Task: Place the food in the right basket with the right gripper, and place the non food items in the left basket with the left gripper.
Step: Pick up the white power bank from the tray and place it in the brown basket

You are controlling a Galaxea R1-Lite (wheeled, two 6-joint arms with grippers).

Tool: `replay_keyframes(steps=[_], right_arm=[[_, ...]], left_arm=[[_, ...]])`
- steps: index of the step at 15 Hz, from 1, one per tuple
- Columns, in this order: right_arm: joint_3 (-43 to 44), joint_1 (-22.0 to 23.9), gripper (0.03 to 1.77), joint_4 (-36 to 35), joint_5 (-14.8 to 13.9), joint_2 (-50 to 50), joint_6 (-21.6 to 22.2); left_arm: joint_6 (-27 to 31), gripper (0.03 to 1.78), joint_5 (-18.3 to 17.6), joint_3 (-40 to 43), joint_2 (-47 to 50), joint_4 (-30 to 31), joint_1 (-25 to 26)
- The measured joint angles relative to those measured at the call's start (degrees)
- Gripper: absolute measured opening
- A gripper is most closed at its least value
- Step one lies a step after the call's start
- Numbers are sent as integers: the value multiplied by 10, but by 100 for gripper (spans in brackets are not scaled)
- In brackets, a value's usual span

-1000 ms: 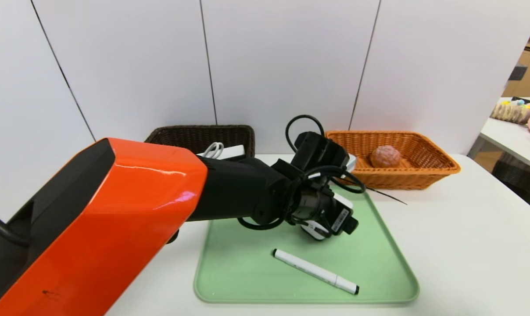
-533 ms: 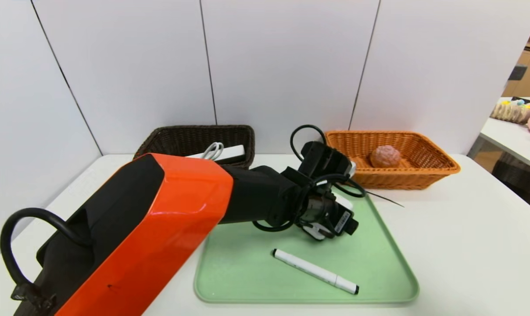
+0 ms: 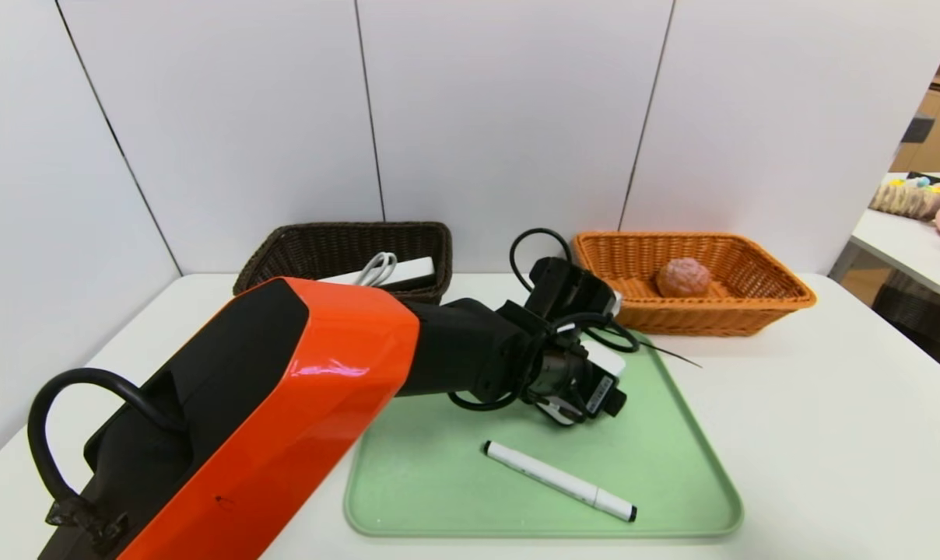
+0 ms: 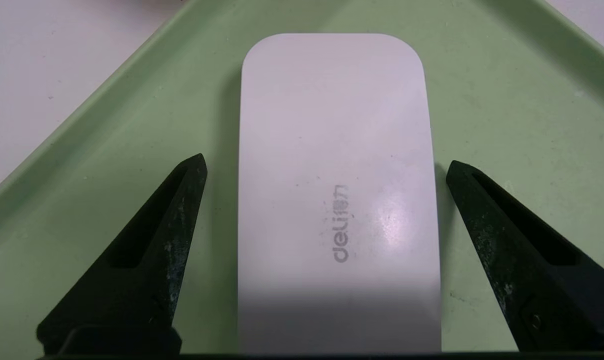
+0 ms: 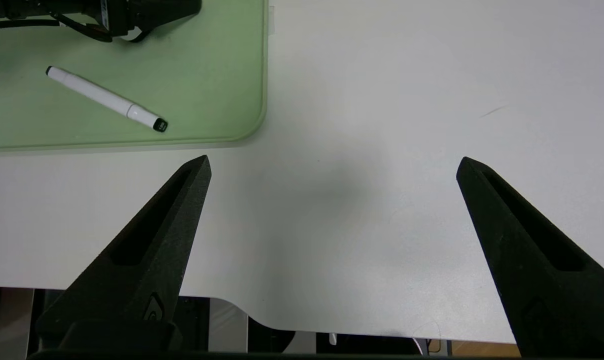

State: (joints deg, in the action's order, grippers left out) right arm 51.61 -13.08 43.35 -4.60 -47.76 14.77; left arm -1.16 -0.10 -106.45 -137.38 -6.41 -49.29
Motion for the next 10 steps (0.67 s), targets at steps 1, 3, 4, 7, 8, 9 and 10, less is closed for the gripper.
replay_keyframes(steps=[1, 3, 4, 7, 8, 9, 10], right_arm=[[0, 0, 170, 0, -1, 0, 0], [0, 0, 170, 0, -1, 1, 0], [0, 0, 170, 0, 0, 1, 0], [0, 0, 170, 0, 2, 1, 0], [0, 0, 170, 0, 2, 2, 0], [0, 0, 170, 0, 2, 3, 0], [-1, 0, 170, 0, 2, 4, 0]], left_arm=[[-3, 152, 1, 0, -1, 0, 1], [-12, 121, 0, 0, 0, -3, 1], [-13, 109, 0, 0, 0, -7, 0], [-17, 107, 0, 1, 6, -19, 0], [-20, 107, 0, 1, 10, -27, 0], [-22, 107, 0, 1, 16, -39, 0], [-23, 107, -1, 1, 23, -55, -1]])
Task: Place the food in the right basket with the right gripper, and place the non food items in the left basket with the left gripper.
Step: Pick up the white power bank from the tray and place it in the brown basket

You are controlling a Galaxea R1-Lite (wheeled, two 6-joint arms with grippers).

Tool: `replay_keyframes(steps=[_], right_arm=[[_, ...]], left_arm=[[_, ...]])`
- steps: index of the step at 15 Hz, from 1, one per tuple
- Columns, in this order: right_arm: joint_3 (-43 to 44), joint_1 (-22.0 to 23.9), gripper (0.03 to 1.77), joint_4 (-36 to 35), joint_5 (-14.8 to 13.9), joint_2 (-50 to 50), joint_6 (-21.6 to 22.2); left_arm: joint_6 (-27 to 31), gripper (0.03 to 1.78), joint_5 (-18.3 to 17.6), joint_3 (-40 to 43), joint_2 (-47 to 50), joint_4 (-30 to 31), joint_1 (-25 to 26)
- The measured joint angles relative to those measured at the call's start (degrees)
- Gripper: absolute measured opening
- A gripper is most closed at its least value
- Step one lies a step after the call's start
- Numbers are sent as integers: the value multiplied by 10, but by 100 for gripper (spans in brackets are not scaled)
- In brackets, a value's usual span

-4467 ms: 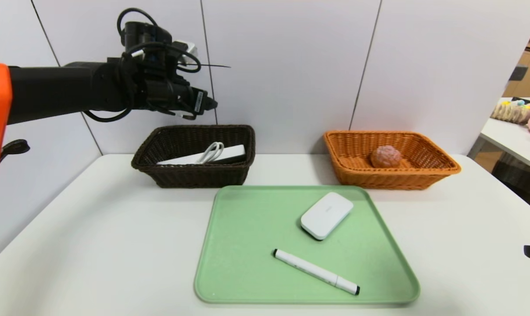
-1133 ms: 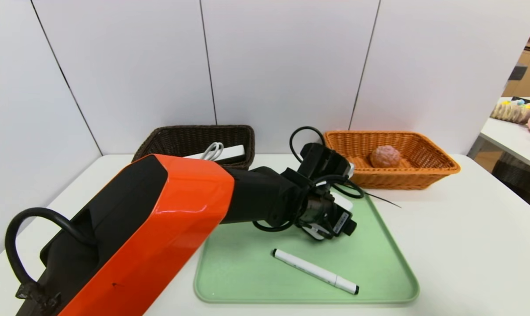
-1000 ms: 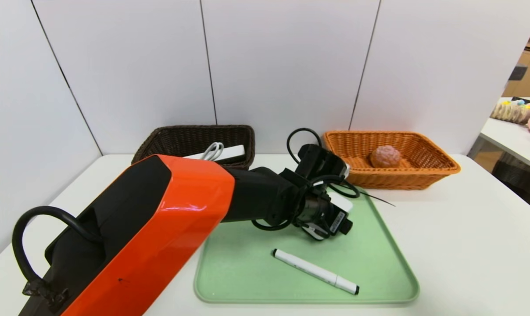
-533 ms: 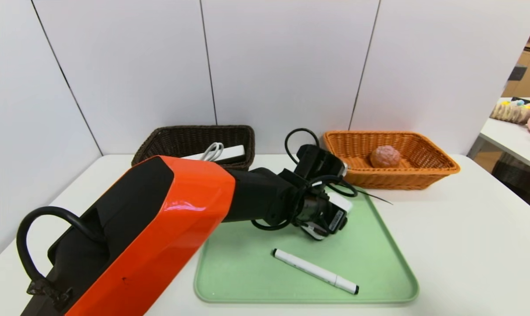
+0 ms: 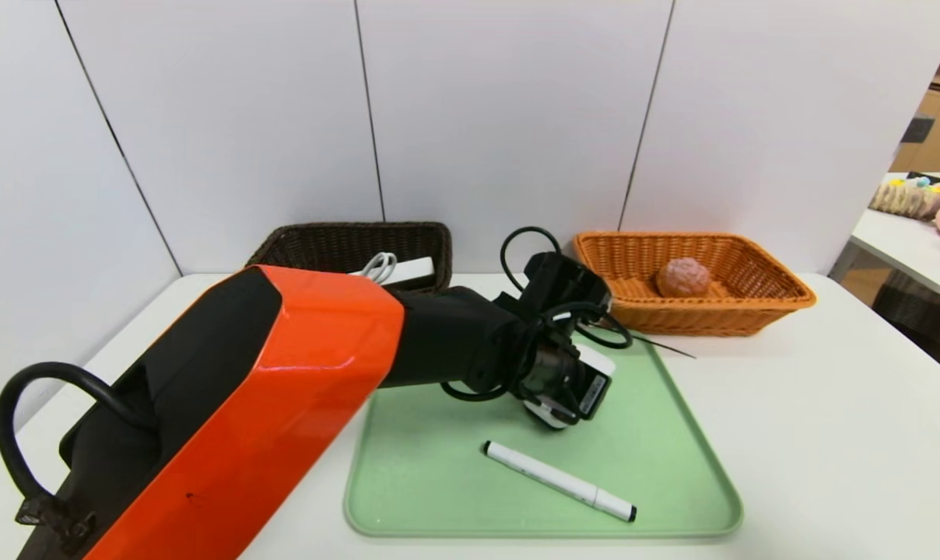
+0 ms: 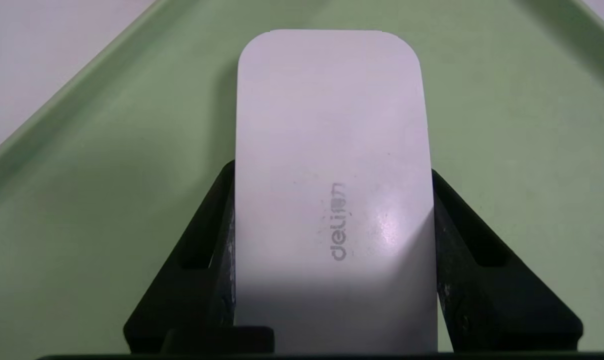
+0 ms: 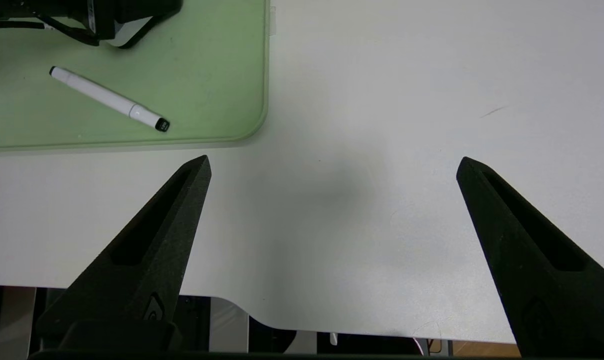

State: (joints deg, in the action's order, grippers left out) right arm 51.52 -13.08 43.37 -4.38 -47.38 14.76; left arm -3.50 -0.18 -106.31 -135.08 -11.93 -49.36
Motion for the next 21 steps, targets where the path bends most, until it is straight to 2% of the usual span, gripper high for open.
replay_keyframes(steps=[2, 5, 9, 12, 16, 21], right_arm=[[-1, 0, 170, 1, 0, 2, 0], [-2, 0, 170, 2, -1, 5, 0], [-8, 0, 170, 1, -1, 6, -1], [-13, 0, 170, 0, 0, 8, -2], [-14, 0, 170, -2, 3, 7, -2], [-14, 0, 170, -10, 4, 5, -2]], left_arm=[[-2, 107, 0, -4, 16, -34, -1], [-11, 105, 2, -8, 46, -41, -3], [-13, 105, 44, -27, 97, -68, -6], [-7, 105, 88, -61, 134, -85, 7], [-6, 105, 105, -69, 190, -107, 62], [-7, 105, 109, -69, 217, -126, 184]])
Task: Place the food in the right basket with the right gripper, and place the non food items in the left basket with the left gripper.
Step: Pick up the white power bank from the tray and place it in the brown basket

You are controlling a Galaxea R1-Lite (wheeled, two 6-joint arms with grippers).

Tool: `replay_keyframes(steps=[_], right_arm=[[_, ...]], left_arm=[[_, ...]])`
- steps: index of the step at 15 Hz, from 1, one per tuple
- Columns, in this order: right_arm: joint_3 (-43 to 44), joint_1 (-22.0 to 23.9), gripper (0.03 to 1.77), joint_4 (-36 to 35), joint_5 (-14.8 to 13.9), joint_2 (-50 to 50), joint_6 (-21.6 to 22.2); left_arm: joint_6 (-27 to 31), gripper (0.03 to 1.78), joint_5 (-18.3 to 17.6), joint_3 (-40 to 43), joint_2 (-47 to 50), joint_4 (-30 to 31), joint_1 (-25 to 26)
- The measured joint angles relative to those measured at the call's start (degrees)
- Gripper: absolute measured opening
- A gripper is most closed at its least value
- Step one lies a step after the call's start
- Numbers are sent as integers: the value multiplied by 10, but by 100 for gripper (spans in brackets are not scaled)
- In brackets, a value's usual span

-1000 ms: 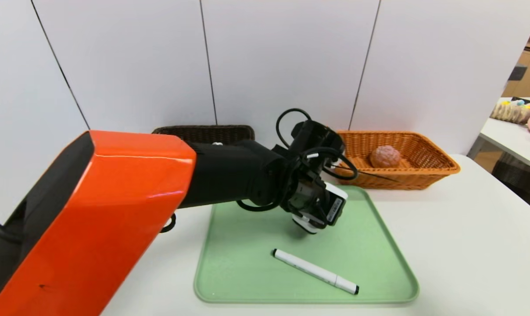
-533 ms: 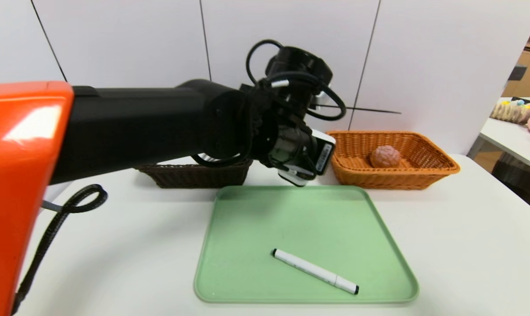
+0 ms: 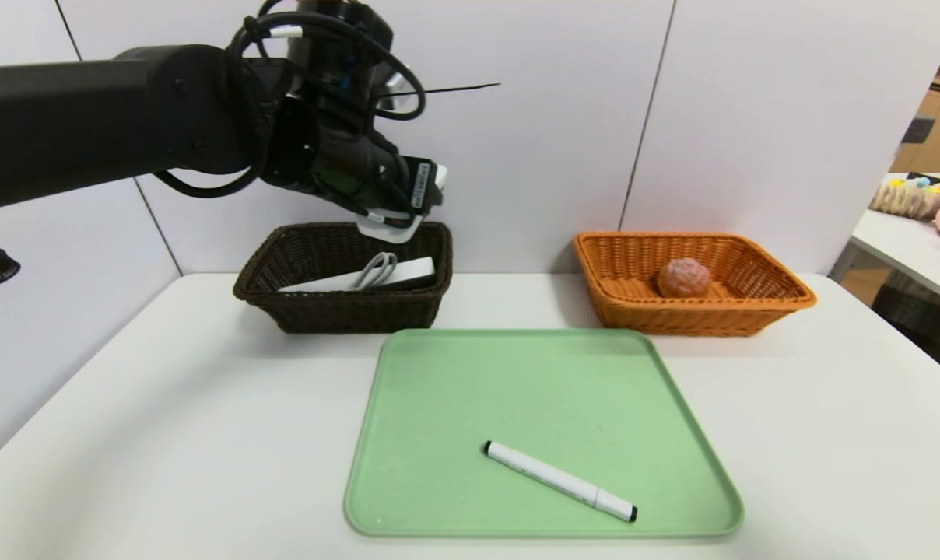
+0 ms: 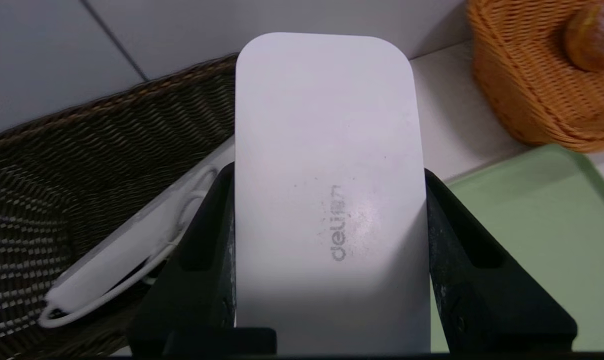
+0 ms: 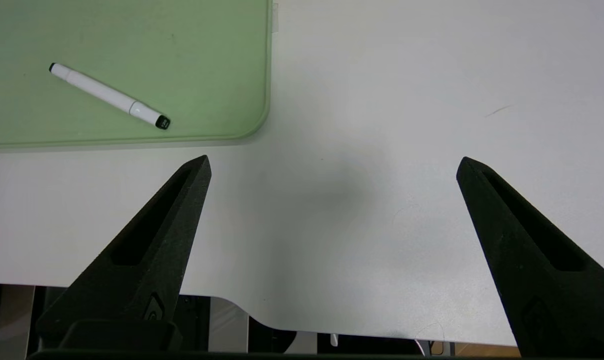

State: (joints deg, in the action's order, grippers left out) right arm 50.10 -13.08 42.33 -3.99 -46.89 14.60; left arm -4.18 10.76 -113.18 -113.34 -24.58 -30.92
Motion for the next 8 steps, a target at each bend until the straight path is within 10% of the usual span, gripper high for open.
replay_keyframes(steps=[8], right_arm=[[0, 0, 170, 0, 0, -2, 0]], left_arm=[[-4, 104, -2, 7, -72, 3, 138]])
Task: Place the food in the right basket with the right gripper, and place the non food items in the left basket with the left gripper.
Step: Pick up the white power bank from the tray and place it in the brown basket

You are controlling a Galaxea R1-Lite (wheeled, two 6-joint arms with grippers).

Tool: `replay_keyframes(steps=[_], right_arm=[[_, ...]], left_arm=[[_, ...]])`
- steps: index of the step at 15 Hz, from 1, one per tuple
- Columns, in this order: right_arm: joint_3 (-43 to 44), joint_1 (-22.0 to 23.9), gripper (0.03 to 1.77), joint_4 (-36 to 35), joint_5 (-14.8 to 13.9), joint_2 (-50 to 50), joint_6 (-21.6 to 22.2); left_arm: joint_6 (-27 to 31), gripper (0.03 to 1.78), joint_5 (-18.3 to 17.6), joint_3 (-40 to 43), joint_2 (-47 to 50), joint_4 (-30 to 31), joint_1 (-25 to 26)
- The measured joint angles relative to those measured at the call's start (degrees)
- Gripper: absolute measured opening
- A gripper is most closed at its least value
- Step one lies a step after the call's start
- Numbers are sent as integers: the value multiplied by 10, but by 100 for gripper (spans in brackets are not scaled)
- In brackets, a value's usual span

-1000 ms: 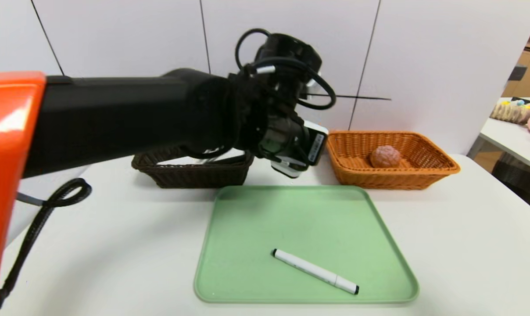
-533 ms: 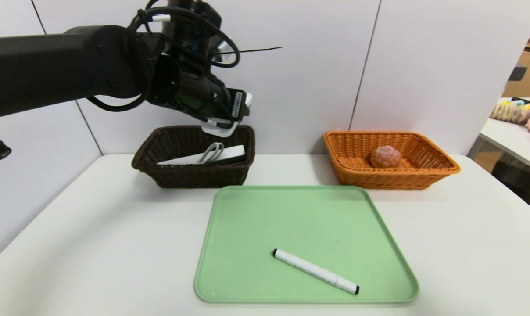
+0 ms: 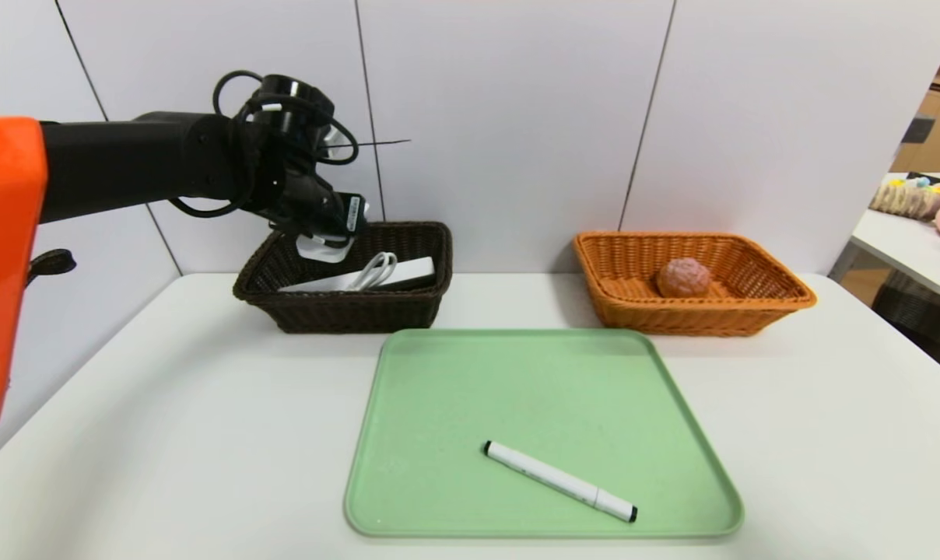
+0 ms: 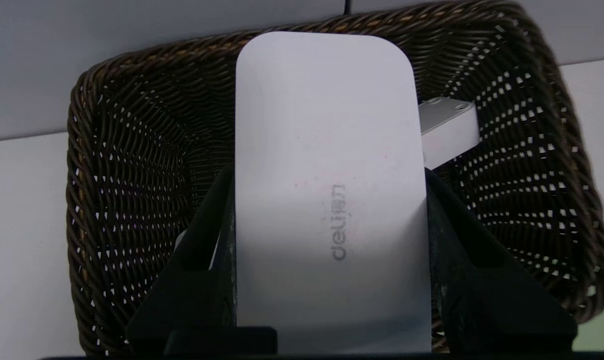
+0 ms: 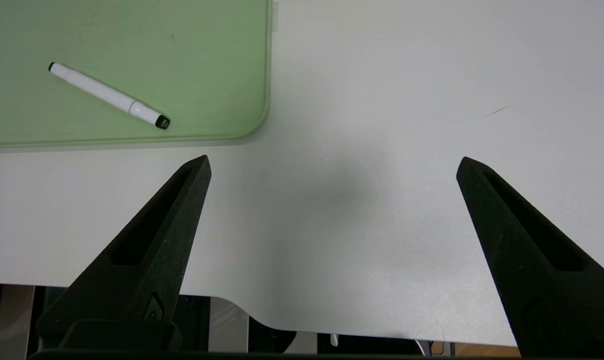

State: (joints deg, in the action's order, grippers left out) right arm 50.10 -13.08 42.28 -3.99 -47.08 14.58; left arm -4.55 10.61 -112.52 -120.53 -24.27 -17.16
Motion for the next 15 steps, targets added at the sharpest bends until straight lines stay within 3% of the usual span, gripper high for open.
replay_keyframes(steps=[13, 15], right_arm=[[-3, 0, 170, 0, 0, -11, 2], [-4, 0, 170, -1, 0, -12, 2]], left_arm=[[-5, 104, 1, -2, -74, 28, 34], [-20, 116, 3, -4, -80, 35, 34]])
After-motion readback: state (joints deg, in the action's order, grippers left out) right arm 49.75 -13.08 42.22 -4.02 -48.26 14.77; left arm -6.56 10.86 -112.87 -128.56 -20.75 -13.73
